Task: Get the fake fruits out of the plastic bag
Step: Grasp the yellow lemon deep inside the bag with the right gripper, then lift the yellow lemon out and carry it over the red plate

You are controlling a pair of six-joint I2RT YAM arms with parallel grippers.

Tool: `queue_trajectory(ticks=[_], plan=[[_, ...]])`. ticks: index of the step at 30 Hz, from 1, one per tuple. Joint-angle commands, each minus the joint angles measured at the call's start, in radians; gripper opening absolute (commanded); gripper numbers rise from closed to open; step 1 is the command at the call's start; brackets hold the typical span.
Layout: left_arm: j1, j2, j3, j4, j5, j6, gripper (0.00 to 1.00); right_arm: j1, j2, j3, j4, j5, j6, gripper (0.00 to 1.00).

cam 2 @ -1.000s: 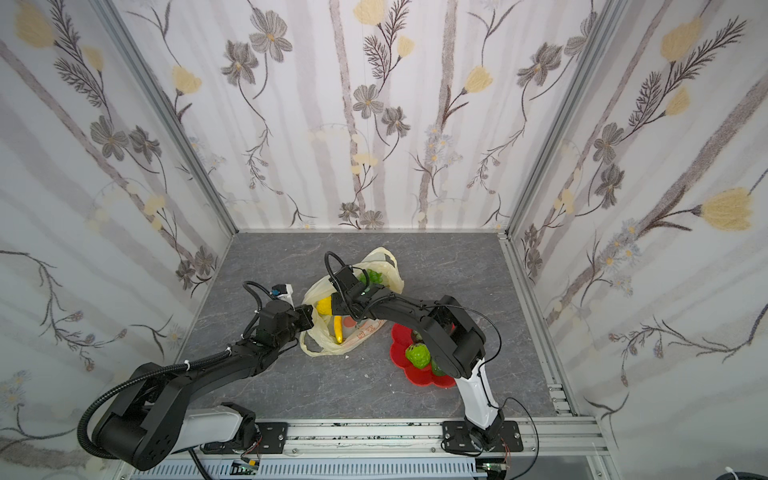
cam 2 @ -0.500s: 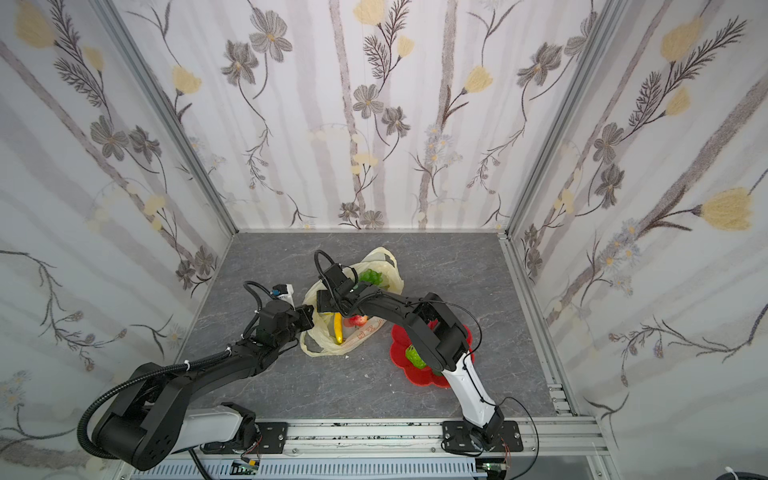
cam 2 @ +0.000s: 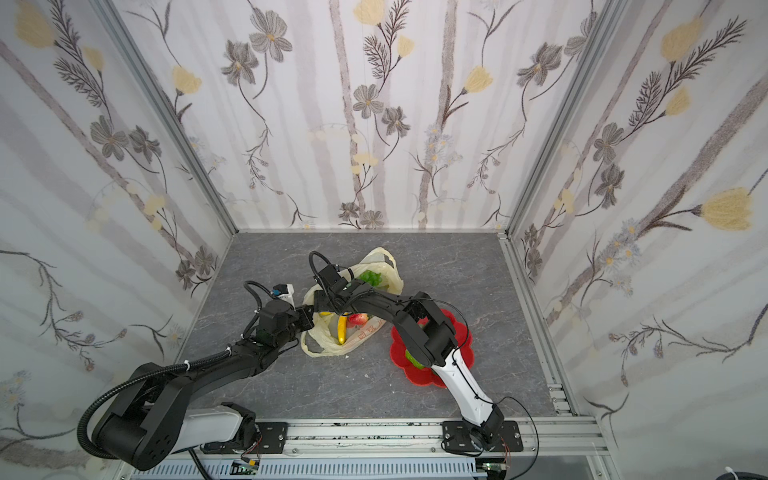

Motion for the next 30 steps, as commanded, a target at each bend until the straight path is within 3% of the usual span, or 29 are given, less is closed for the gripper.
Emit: queue_trajectory(ticks=[1,10,21,30], plan=[[0.001,-0.005,0.003,0.040,0.003,-0.008,0.00,0.003,-0.001,0.014,-0.005,0.017,0.004,0.68],[0.000,-0.006,0.001,0.040,-0.008,-0.005,0.00,-0.003,-0.181,-0.149,0.106,-0.089,0.003,0.60],[0.002,-0.006,0.000,0.040,-0.012,-0.001,0.00,-0.061,-0.550,-0.585,0.296,-0.226,0.054,0.56],[0.001,0.003,0.000,0.039,-0.017,-0.001,0.00,-0.207,-0.913,-0.915,0.296,-0.239,0.074,0.55]])
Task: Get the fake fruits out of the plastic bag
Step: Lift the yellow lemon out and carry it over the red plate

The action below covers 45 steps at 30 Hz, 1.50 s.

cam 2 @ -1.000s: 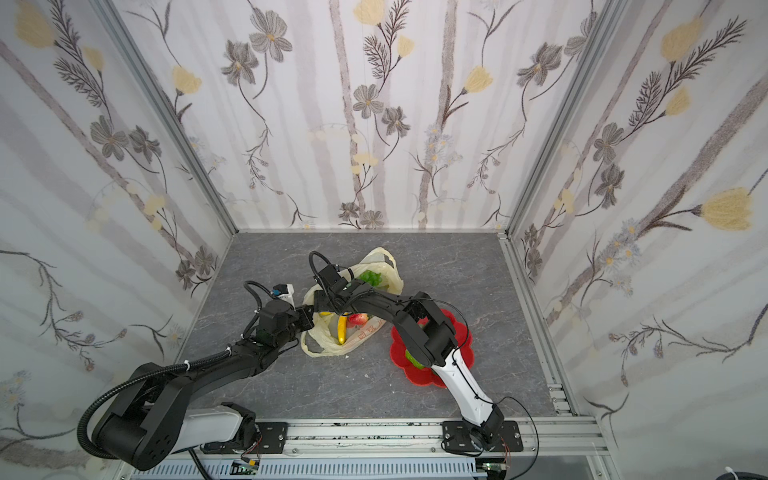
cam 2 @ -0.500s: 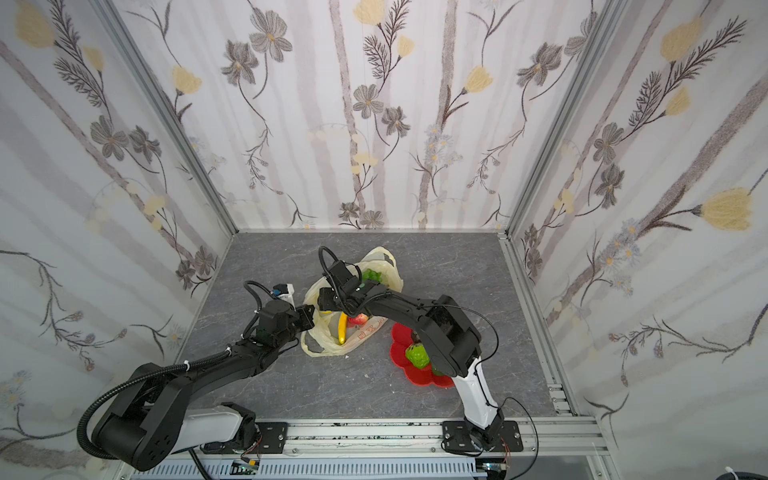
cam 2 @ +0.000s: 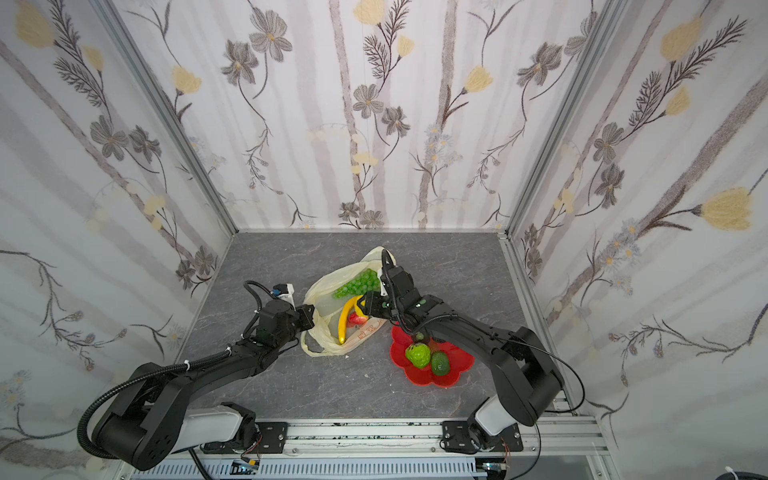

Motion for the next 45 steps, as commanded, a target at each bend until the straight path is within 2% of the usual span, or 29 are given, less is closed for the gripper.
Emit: queue_trajectory(ticks=[1,14,26,33,45], plan=[[0.000,0.005,0.000,0.036,-0.012,-0.002,0.00,-0.032,-0.110,-0.083,0.044,-0.014,0.019,0.55],[0.000,0.018,0.006,0.035,-0.007,-0.001,0.00,-0.210,-0.497,-0.359,-0.073,-0.024,0.033,0.55],[0.001,0.023,0.006,0.038,-0.007,0.001,0.00,-0.383,-0.726,-0.475,-0.174,-0.023,0.050,0.54],[0.000,0.027,0.008,0.038,-0.007,0.001,0.00,-0.455,-0.806,-0.506,-0.238,0.011,0.063,0.53],[0.000,0.033,0.009,0.040,-0.004,0.001,0.00,-0.581,-0.832,-0.570,-0.286,0.022,0.069,0.53]])
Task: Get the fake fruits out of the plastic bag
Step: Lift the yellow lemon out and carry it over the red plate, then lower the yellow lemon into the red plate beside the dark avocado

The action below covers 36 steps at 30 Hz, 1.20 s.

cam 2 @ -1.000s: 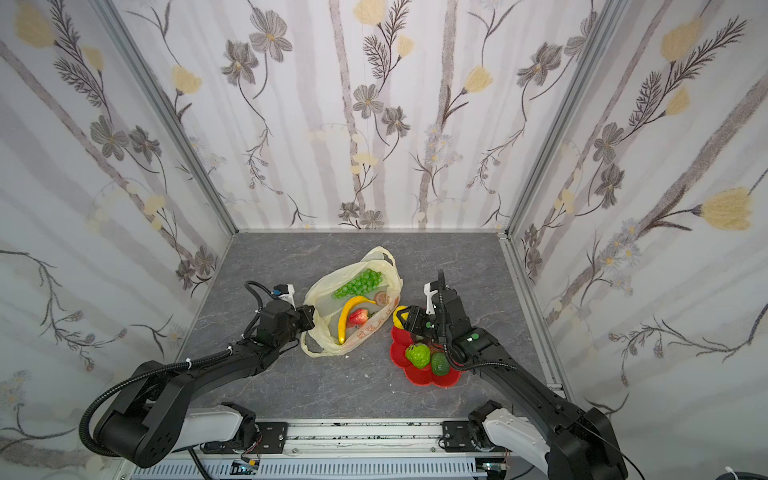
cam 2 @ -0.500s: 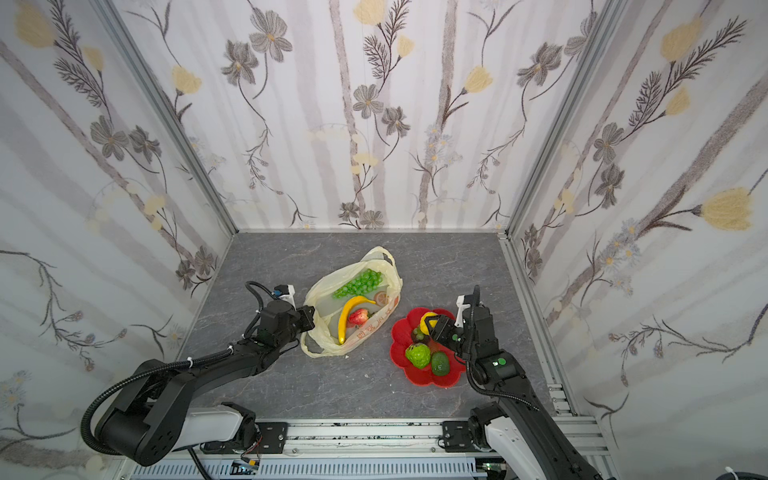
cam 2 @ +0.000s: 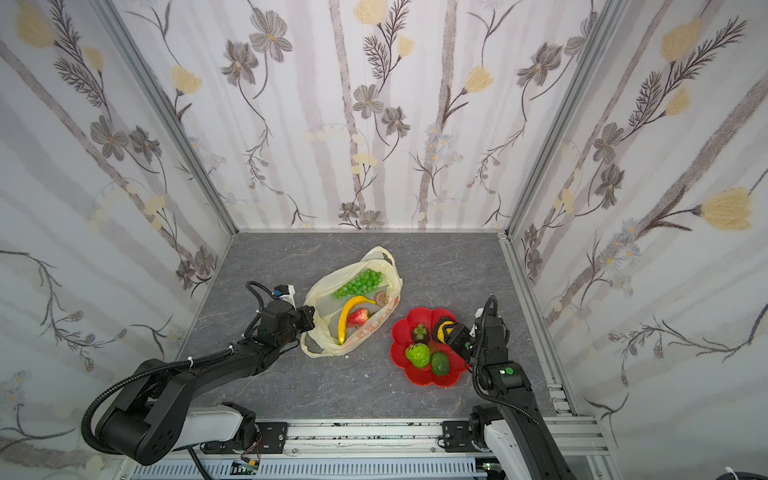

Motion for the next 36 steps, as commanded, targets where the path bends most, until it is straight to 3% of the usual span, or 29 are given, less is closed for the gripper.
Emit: queue_trajectory(ticks=[1,36], plan=[[0.001,0.006,0.010,0.039,-0.003,0.000,0.00,-0.019,-0.003,-0.016,0.003,0.011,0.009,0.53],[-0.001,0.014,0.010,0.041,0.000,0.001,0.00,-0.047,0.055,-0.200,0.269,-0.128,0.087,0.60]])
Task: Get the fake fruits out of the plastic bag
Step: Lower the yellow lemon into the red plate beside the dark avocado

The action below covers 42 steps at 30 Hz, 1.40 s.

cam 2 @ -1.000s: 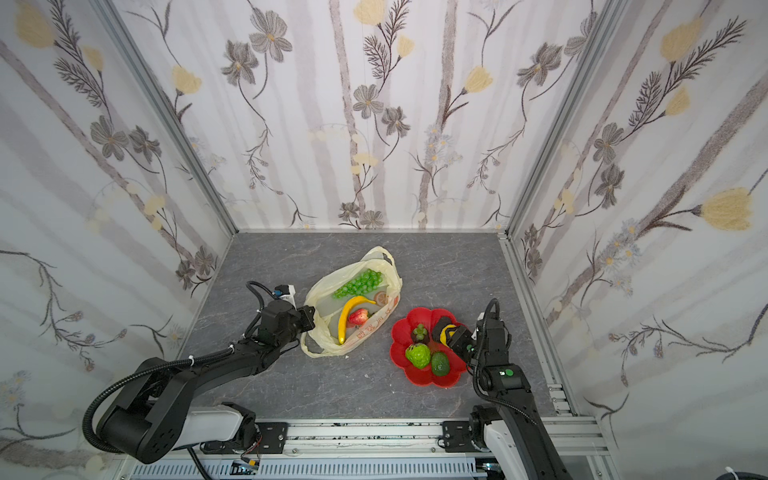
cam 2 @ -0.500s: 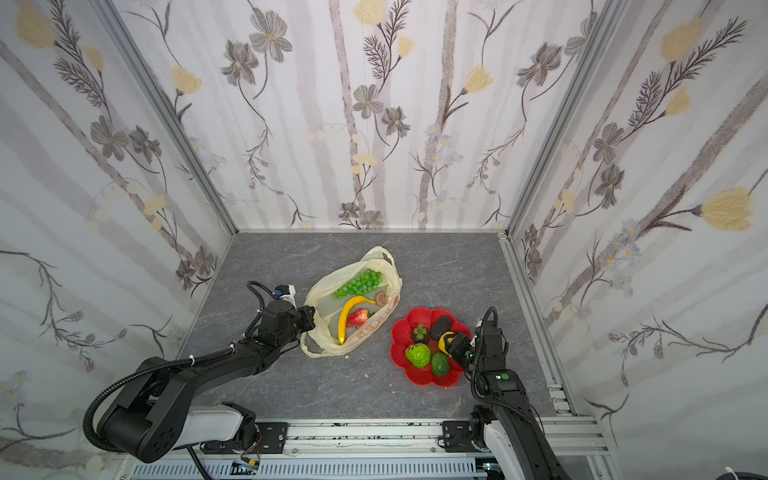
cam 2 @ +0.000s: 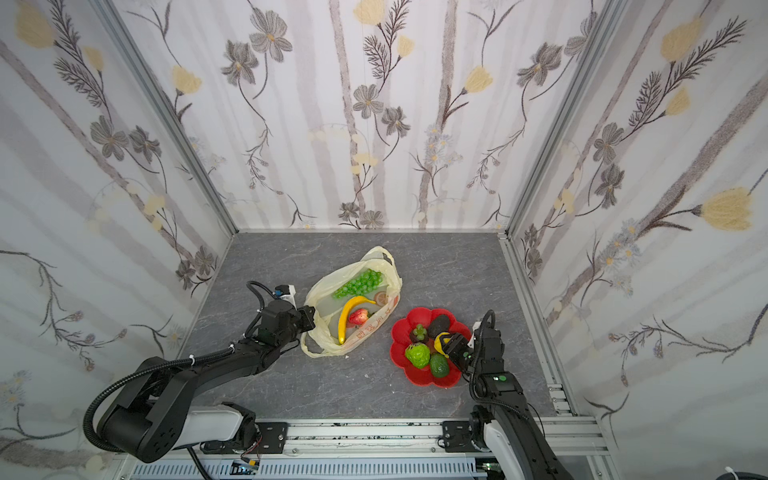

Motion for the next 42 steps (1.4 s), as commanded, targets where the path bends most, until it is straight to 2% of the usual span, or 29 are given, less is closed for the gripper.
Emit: queue_trajectory(ticks=[1,12,19,28,37,42], plan=[[-0.001,0.002,0.007,0.039,0.002,-0.003,0.00,0.001,0.017,-0.002,0.056,-0.021,0.014,0.61],[-0.001,-0.002,0.005,0.039,0.000,0.000,0.00,0.002,0.067,0.015,0.064,-0.030,0.007,0.67],[0.000,-0.003,0.005,0.039,0.000,-0.001,0.00,0.004,0.058,0.052,0.007,0.011,-0.009,0.75],[-0.001,-0.006,0.004,0.039,0.000,0.000,0.00,0.003,0.036,0.085,-0.064,0.072,-0.019,0.78],[0.000,-0.003,0.005,0.041,0.000,0.000,0.00,0.009,-0.018,0.136,-0.137,0.111,-0.042,0.74],[-0.001,0.003,0.006,0.041,0.000,-0.001,0.00,0.066,-0.044,0.177,-0.181,0.153,-0.047,0.71]])
